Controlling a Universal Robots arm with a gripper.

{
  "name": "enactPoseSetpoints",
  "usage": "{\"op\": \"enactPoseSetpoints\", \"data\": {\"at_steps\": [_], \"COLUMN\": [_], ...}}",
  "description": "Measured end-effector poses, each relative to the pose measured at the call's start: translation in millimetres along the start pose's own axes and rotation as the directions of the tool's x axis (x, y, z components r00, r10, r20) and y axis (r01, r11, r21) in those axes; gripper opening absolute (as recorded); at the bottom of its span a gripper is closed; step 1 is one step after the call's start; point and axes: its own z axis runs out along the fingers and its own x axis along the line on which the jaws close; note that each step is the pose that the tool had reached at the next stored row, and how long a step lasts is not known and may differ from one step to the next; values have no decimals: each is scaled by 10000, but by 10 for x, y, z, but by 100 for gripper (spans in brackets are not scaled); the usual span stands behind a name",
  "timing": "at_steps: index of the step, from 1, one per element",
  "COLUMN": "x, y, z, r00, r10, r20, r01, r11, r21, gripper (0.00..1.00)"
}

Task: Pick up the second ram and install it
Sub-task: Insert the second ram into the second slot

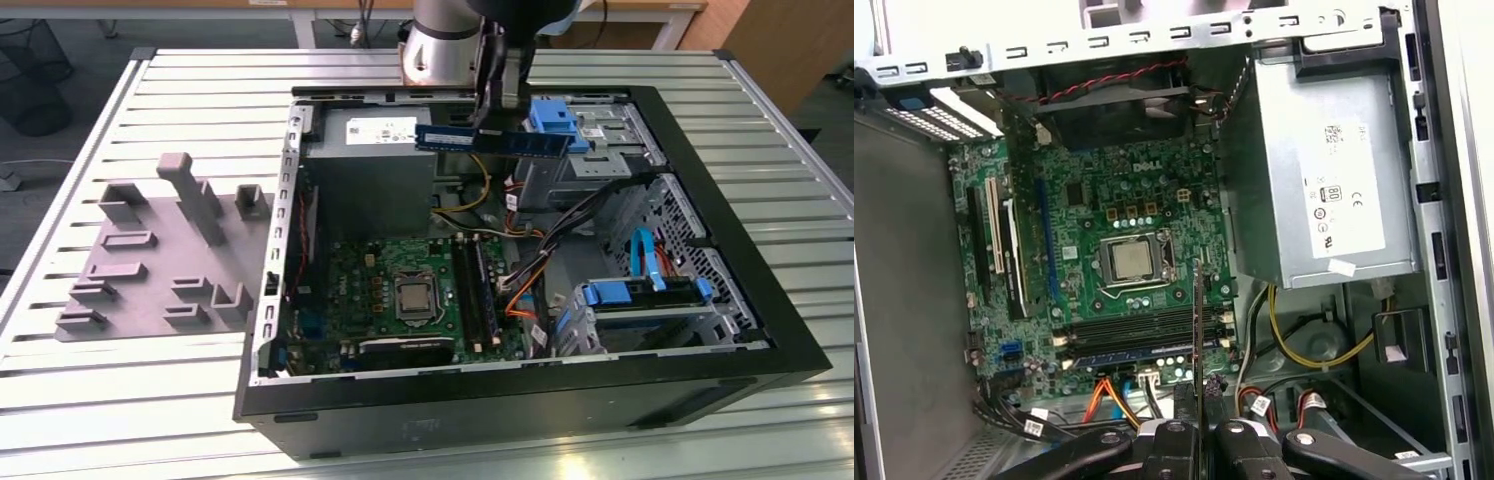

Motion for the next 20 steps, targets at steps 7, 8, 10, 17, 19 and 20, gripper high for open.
{"op": "enactPoseSetpoints", "data": {"at_steps": [7, 8, 10, 17, 19, 20], "x": [0, 0, 1, 0, 0, 0], "y": [1, 1, 1, 1, 1, 1], "z": [6, 6, 8, 12, 15, 17], "r00": [9961, 9948, 9918, 9741, 9672, 9634], "r10": [879, 1023, 1280, 2260, 2541, 2681], "r20": [0, -3, -7, -4, 2, 2], "r01": [-879, -1023, -1280, -2260, -2541, -2681], "r11": [9961, 9947, 9918, 9741, 9672, 9634], "r21": [23, 29, 38, 62, 70, 74], "gripper": [14, 14, 14, 14, 14, 14]}}
